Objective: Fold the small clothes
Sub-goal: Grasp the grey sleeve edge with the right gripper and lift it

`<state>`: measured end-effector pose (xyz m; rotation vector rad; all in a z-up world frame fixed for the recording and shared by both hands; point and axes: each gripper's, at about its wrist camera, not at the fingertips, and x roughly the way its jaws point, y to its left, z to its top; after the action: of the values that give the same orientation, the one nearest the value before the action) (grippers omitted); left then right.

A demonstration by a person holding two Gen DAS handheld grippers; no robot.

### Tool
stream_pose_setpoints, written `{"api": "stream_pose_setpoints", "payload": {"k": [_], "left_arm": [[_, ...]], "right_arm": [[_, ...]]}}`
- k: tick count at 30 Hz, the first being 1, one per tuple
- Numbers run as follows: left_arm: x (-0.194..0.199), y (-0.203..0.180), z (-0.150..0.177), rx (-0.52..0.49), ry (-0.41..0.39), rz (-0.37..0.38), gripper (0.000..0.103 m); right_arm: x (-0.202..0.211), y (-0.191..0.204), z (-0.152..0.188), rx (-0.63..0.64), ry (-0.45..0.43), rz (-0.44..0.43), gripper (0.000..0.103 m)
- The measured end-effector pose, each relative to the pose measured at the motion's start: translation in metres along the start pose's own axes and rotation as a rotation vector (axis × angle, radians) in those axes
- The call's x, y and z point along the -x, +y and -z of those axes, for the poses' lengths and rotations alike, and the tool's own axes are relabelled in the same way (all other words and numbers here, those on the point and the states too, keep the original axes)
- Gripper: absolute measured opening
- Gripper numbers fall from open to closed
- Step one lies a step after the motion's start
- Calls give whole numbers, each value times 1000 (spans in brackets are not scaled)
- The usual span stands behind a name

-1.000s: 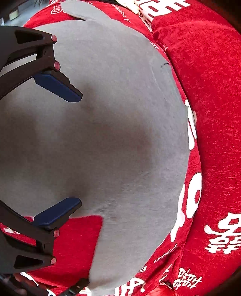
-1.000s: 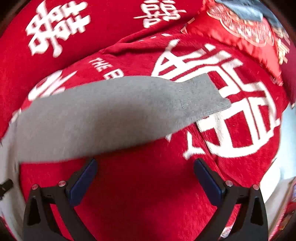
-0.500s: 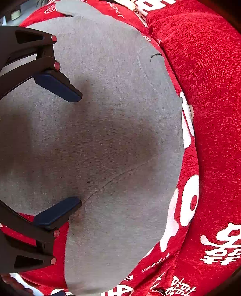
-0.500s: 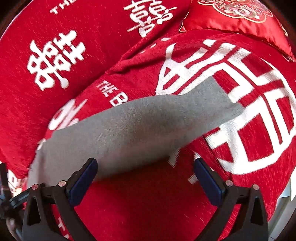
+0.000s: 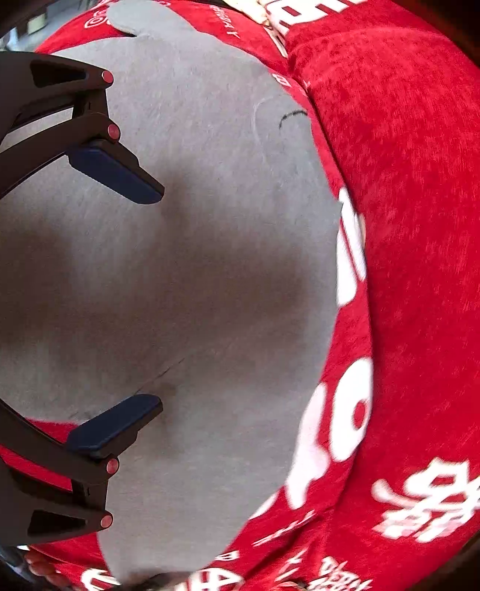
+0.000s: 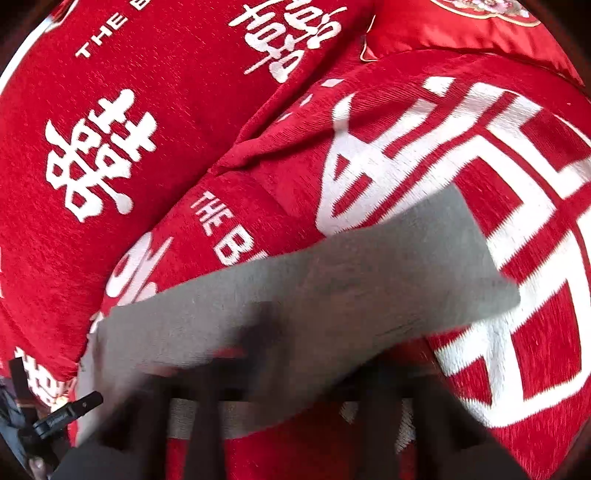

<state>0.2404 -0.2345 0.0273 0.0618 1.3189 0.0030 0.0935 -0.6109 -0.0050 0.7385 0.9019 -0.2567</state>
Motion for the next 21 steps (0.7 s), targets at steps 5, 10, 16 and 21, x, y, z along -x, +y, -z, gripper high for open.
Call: {"api": "stream_pose_setpoints", "payload": {"k": [5,10,16,21], "left_arm": [[-10,19,-12,96,19,-30,103],[-27,2,-15,52,47,-17,103],[-28,-21,-23,-15,49,3,103],[-31,-18,-28,29,97,23,103]], "right_arm": [[40,4,-2,43,-159,36,5],[7,5,8,95,-46,137,5],[7,-13,8,25,-54,128,34],[3,-16,5,19,-50,112,30]]}}
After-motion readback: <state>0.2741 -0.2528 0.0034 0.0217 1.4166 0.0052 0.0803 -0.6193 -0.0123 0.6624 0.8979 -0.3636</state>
